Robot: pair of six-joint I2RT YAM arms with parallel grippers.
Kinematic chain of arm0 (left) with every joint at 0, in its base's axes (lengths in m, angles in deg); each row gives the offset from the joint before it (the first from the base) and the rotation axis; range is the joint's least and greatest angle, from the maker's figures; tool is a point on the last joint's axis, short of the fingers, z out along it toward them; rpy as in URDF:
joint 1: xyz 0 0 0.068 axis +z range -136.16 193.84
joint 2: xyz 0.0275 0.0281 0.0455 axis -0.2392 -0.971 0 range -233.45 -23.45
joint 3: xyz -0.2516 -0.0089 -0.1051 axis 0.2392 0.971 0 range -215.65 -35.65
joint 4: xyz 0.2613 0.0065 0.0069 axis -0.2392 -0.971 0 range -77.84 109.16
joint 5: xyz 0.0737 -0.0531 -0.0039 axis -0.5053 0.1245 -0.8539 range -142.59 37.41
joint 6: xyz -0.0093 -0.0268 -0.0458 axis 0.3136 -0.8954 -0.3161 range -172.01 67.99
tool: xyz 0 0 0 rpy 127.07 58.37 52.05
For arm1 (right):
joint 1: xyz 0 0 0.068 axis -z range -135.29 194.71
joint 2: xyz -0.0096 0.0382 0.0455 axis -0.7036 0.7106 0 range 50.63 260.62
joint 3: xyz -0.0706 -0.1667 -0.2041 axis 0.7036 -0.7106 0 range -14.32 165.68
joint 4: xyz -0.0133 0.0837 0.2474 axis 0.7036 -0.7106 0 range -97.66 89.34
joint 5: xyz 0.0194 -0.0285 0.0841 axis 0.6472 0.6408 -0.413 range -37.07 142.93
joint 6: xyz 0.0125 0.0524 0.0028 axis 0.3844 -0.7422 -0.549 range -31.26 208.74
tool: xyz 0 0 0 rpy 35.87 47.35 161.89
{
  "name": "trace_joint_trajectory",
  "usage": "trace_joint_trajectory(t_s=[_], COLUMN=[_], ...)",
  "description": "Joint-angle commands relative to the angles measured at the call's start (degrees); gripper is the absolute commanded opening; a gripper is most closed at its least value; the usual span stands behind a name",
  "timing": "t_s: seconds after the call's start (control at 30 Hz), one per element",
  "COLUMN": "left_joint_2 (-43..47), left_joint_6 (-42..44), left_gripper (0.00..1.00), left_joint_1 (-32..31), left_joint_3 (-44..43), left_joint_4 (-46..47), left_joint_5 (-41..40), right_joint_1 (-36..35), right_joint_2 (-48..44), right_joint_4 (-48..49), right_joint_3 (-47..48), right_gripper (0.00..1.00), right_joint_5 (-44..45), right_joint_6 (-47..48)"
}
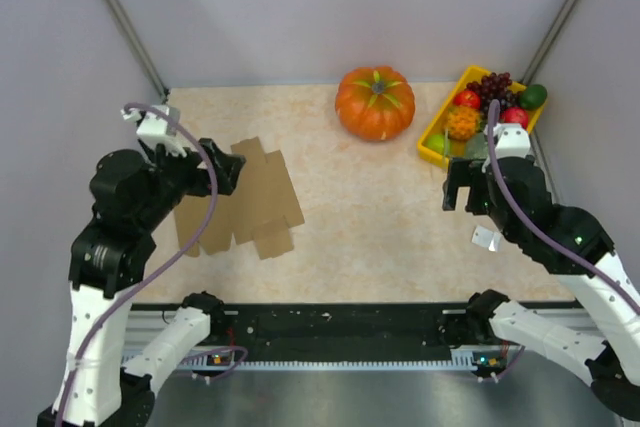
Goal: Fold the paper box
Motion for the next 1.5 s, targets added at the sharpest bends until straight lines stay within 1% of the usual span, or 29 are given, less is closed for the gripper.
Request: trace_joint_trajectory(t_s=[0.0,0.03,0.07,0.1,0.17,0.2,0.27,0.3,0.37,0.4,0.43,0.47,0.5,0.53,0.57,0.63,0.7,0.73,0.77,0.83,0.9,0.97,1.1,1.17,1.27,1.33,1.4,1.43,1.47], left_joint_2=[-9.4,-10.6,-11.6,-13.3,-15.9,-19.2,-23.4,-28.2,-34.0,-40.4,-43.9,-47.8,-54.9,-58.1,-63.5,-67.1,-68.6,-68.6,-68.7,-69.2,-70.6,-71.5,-71.1,-71.4,-72.2,-72.3,-72.5,-72.4,-72.5], left_joint_6=[-1.2,-1.8,-2.8,-3.4,-5.8,-6.7,-10.6,-11.9,-16.8,-18.2,-20.0,-25.3,-26.9,-28.2,-31.8,-33.0,-32.2,-32.8,-33.5,-35.5,-36.9,-39.5,-42.2,-42.3,-41.2,-40.8,-41.0,-41.2,-41.5], left_gripper=[0.98,0.98,0.98,0.98,0.98,0.98,0.98,0.98,0.98,0.98,0.98,0.98,0.98,0.97,0.96,0.94,0.92,0.88,0.86,0.83,0.82,0.79,0.77,0.75,0.71,0.67,0.65,0.61,0.59], left_joint_1=[-0.9,-2.0,-3.6,-8.3,-13.9,-19.0,-23.8,-28.4,-32.9,-36.5,-37.6,-38.5,-40.2,-40.9,-41.4,-42.0,-42.0,-42.0,-42.0,-42.0,-41.9,-41.9,-41.4,-40.0,-38.1,-37.7,-37.5,-37.3,-36.8], left_joint_3=[0.1,0.9,3.0,4.1,6.3,6.7,6.8,6.5,3.6,1.9,-0.1,-5.0,-7.2,-8.8,-11.4,-12.4,-10.4,-9.6,-8.2,-7.1,-5.9,-4.9,-1.6,0.2,1.8,2.8,3.4,4.0,4.4], left_joint_4=[-6.5,-6.7,-6.6,-6.3,-6.5,-6.6,-7.9,-8.5,-12.5,-14.1,-16.0,-22.3,-24.2,-26.4,-30.2,-30.3,-25.0,-23.8,-22.8,-21.8,-22.2,-22.3,-21.1,-20.1,-18.7,-17.8,-17.5,-17.5,-17.4], left_joint_5=[-1.5,-3.3,-9.8,-14.8,-23.3,-30.6,-37.2,-42.6,-48.7,-50.6,-52.1,-52.4,-52.9,-56.1,-57.7,-56.3,-53.8,-52.7,-51.6,-51.7,-52.1,-52.2,-53.0,-53.5,-53.8,-53.8,-54.2,-54.6,-54.8], right_joint_1=[-0.7,-0.7,-0.7,-0.7,-0.7,-0.6,-0.6,-0.7,-0.7,-0.8,-0.7,-0.6,-0.7,-0.6,-0.7,-0.6,-0.6,-0.7,-0.7,-0.7,-0.7,-0.6,-0.7,-0.7,-0.7,-0.6,-0.7,-0.6,-0.7], right_joint_2=[5.4,6.1,6.9,8.3,9.8,10.5,10.6,10.6,10.6,10.5,9.9,9.6,9.2,8.5,7.1,5.3,2.3,1.3,-0.7,-2.3,-3.9,-4.5,-5.0,-5.2,-5.4,-5.4,-5.5,-5.5,-5.4], right_joint_4=[1.2,1.5,1.8,1.8,1.7,1.5,1.9,2.1,2.3,2.3,2.3,2.3,2.4,2.6,2.6,2.8,3.0,3.2,3.3,3.5,3.6,3.7,3.7,3.8,3.9,4.0,4.1,4.1,4.2], right_joint_3=[0.1,-0.3,-0.5,-1.0,-1.7,-2.0,-3.5,-4.2,-5.8,-6.2,-6.8,-7.8,-8.1,-8.6,-9.4,-10.1,-11.2,-11.5,-12.2,-12.9,-13.7,-14.3,-14.6,-14.7,-14.9,-15.1,-15.1,-15.4,-15.5], right_gripper=[0.99,0.99,0.99,0.99,0.99,0.99,0.99,0.99,0.99,0.99,0.99,0.99,0.99,0.99,0.99,0.99,0.99,0.99,0.99,0.99,0.99,0.99,0.99,0.99,0.99,0.99,0.99,0.99,0.99], right_joint_5=[-5.0,-6.8,-7.4,-7.6,-7.7,-7.2,-7.8,-8.2,-8.4,-8.4,-9.2,-9.7,-9.9,-10.1,-10.1,-9.8,-9.8,-9.6,-9.3,-8.4,-8.1,-8.2,-8.3,-8.6,-8.8,-8.8,-8.8,-8.8,-8.8], right_joint_6=[-1.6,-1.8,-1.9,-2.1,-2.1,-3.6,-5.0,-5.6,-6.1,-6.4,-6.6,-6.7,-7.2,-7.4,-7.7,-8.3,-8.3,-8.2,-8.2,-8.3,-8.1,-7.9,-7.7,-7.6,-7.6,-7.5,-7.4,-7.5,-7.6])
